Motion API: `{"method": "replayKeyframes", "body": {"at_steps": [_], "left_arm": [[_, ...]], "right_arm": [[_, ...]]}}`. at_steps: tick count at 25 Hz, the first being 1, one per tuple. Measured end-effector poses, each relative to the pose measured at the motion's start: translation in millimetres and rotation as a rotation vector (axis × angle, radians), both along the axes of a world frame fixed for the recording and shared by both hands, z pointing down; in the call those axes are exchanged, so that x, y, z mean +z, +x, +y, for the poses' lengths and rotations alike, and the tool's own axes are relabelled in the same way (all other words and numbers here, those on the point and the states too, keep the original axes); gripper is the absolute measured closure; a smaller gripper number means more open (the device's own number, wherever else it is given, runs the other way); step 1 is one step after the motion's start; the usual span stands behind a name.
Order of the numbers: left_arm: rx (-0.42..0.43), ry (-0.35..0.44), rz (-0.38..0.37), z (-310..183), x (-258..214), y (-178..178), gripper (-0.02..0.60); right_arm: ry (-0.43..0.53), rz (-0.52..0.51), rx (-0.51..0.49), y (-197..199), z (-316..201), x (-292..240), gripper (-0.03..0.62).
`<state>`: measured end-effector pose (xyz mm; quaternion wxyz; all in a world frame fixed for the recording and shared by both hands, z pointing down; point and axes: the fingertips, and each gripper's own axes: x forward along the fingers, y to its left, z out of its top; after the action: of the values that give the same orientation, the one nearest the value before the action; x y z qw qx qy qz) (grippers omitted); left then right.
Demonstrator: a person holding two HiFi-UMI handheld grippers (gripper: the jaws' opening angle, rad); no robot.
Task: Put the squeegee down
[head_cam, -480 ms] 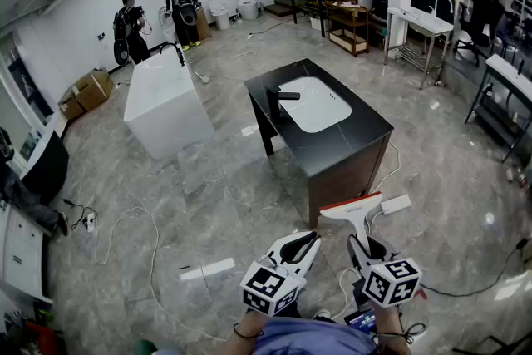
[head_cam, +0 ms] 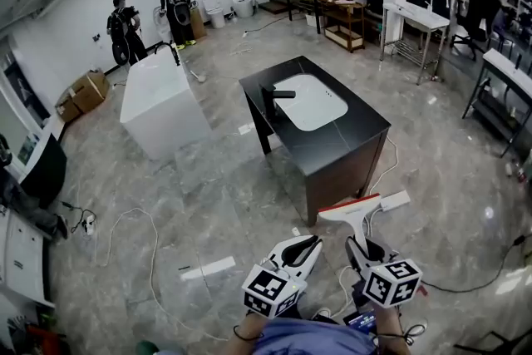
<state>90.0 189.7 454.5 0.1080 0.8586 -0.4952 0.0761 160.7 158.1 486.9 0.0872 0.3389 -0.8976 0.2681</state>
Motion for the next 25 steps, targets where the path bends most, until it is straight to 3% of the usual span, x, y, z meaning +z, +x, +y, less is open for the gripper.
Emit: {"method": "replayKeyframes", "body": {"at_steps": [9,25], "left_arm": [[0.001,-0.034,-0.016,-19.1,16.3,-40.5,0.551],[-0.033,-0.023,0.011,-101.8,9.3,-173.4,0.551]], "right_arm": [[-0.047,0.004,0.008,-36.6,-22.9,15.6,0.511],[-0.084,0.039,-0.025,-164.3,-97.2,17.7,0.514]]}}
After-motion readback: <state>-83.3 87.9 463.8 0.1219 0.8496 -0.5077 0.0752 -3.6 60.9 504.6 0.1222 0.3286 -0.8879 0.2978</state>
